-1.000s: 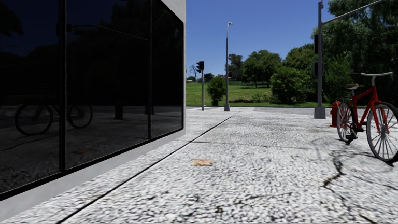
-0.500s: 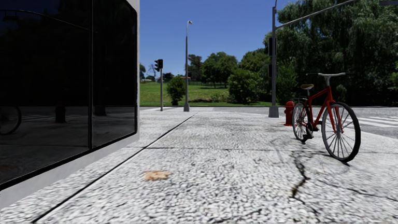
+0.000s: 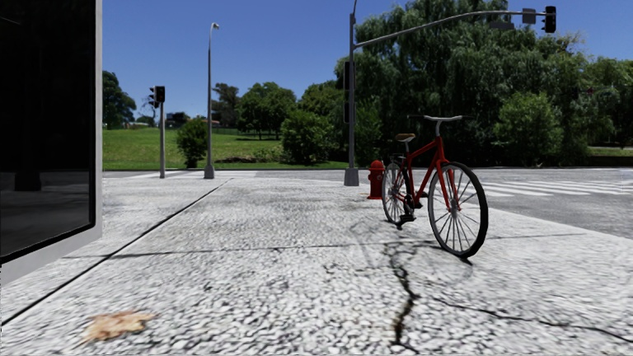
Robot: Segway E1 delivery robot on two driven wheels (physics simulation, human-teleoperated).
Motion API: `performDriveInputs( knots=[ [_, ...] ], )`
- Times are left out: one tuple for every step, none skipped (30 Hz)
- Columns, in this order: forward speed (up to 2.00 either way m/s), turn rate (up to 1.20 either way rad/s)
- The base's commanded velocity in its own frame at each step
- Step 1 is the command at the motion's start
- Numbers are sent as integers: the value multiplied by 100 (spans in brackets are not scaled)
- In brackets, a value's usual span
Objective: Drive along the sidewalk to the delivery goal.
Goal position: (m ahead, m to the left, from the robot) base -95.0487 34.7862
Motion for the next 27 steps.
performDriveInputs(
  knots=[
    [80,-64],
    [80,-64],
    [80,-65],
    [80,-65],
    [80,-65],
    [80,-66],
    [80,-68],
    [80,-69],
    [80,-69],
    [80,-70],
    [80,-70],
    [80,-71],
    [81,-72],
    [81,-74],
    [81,-76],
    [81,-78],
    [81,-80],
    [81,-80],
    [81,-80],
    [81,-80],
    [82,-80],
    [82,-80],
    [82,-80],
    [82,-80],
    [82,-80],
    [82,-80],
    [82,-80]
  ],
)
